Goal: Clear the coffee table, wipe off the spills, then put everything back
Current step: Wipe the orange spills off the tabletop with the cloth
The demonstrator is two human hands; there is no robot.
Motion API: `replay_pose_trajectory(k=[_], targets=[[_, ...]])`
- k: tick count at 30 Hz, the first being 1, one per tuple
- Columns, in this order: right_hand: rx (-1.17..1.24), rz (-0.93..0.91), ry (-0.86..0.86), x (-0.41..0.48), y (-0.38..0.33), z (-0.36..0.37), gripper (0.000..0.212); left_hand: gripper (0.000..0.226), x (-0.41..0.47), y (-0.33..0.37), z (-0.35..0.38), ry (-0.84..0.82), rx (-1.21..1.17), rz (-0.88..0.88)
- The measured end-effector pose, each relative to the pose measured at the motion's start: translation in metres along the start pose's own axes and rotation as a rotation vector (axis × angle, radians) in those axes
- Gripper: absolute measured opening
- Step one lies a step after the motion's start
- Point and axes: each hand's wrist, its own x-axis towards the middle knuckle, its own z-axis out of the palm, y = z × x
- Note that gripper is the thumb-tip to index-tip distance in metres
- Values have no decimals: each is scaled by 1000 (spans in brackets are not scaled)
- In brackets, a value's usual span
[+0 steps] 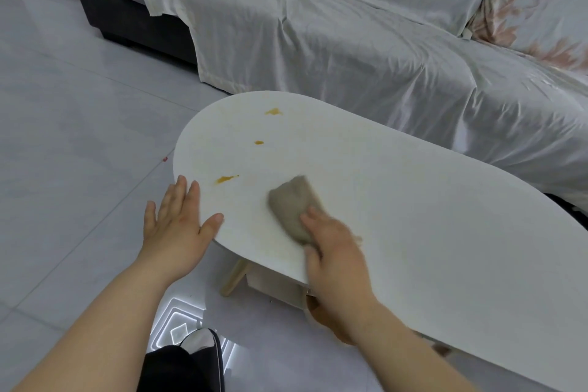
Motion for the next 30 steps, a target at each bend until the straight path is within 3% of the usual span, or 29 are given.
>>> replay_pose_trajectory(k=[4, 6, 10, 12, 15, 20, 26, 30], targets=[[-31, -248, -56, -11, -11, -3, 38, 62, -2, 1, -3, 18, -3, 11], [-36, -206, -76, 4, 9, -15, 39, 60, -3, 1, -4, 23, -8, 7], [-48, 161, -40, 37, 45, -36, 44, 61, -2, 0, -2, 29, -11, 2], [-103, 239, -43, 41, 45, -32, 49, 61, -1, 0, 0, 34, -16, 1], [-145, 168, -112, 34, 30, -25, 58, 62, 1, 1, 1, 32, -16, -1], [-246, 30, -218, 23, 8, -27, 41, 61, 2, 1, 2, 41, -41, -2], [-642, -50, -241, 45, -10, -31, 34, 62, 2, -1, 2, 40, -29, -2], [-483, 54, -245, 45, -10, -37, 29, 62, 3, 1, 2, 50, -46, -5]])
